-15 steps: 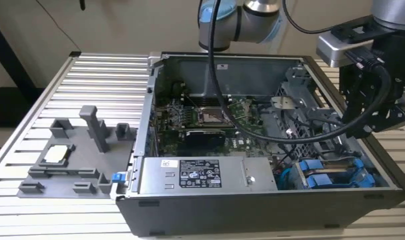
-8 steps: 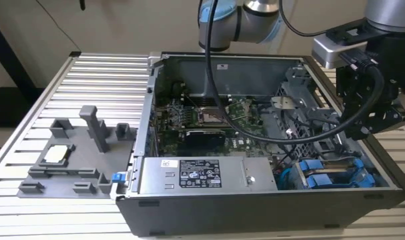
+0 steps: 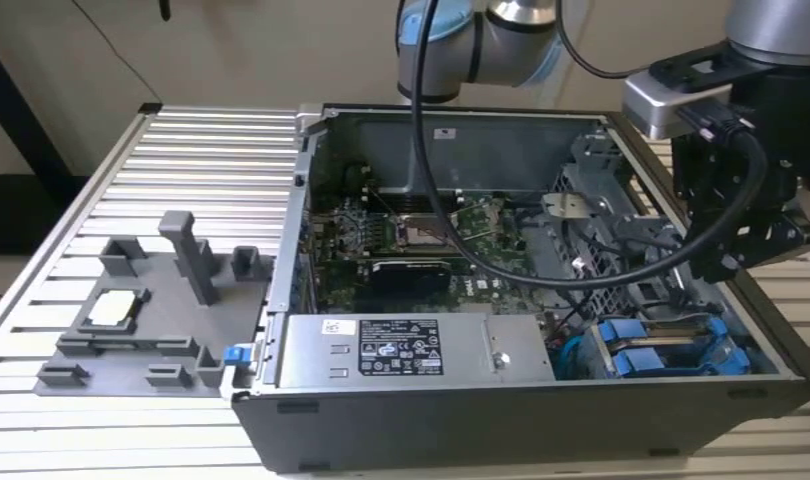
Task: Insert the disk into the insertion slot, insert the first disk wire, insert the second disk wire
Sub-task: 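Insert the first disk wire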
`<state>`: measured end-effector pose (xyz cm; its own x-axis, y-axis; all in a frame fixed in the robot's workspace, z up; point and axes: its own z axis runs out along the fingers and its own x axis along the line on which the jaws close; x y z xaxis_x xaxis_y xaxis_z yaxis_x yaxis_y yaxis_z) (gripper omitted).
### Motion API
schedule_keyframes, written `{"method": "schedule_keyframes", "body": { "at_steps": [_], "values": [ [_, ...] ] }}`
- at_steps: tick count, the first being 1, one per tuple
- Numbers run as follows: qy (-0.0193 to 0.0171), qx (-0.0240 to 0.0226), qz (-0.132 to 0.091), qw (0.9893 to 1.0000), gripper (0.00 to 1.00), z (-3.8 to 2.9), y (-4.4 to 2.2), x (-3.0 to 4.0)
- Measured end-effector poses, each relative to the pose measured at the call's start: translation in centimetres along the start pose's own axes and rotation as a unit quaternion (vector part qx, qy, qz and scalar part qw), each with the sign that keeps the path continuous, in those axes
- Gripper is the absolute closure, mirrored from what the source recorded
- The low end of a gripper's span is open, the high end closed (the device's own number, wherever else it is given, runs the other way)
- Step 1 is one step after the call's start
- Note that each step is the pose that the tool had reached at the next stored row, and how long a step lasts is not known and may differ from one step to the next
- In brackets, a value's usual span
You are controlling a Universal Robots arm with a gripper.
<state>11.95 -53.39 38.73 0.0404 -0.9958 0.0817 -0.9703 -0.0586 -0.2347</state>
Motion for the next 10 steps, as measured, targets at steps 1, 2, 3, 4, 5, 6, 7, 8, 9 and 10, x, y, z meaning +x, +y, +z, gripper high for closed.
{"method": "schedule_keyframes", "body": {
  "at_steps": [1,2,3,4,5,6,7,8,9,10],
  "values": [
    [0.0031,0.0004,-0.001,1.0000,0.61,0.03,0.00,-0.05],
    [0.0050,0.0007,-0.001,1.0000,0.68,0.07,0.00,-0.06],
    [0.0059,0.0008,-0.001,1.0000,0.68,0.10,0.01,-0.06],
    [0.0061,0.0009,-0.002,1.0000,0.75,0.11,0.01,-0.06],
    [0.0063,0.0010,-0.002,1.0000,0.75,0.11,0.02,-0.06],
    [0.0064,0.0011,-0.002,1.0000,0.75,0.12,0.02,-0.06],
    [0.0065,0.0012,-0.002,1.0000,0.75,0.13,0.02,-0.07],
    [0.0069,0.0012,-0.002,1.0000,0.75,0.14,0.02,-0.07],
    [0.0075,0.0012,-0.002,1.0000,0.77,0.14,0.02,-0.07],
    [0.0076,0.0012,-0.002,1.0000,0.77,0.13,0.02,-0.07]
  ]
}}
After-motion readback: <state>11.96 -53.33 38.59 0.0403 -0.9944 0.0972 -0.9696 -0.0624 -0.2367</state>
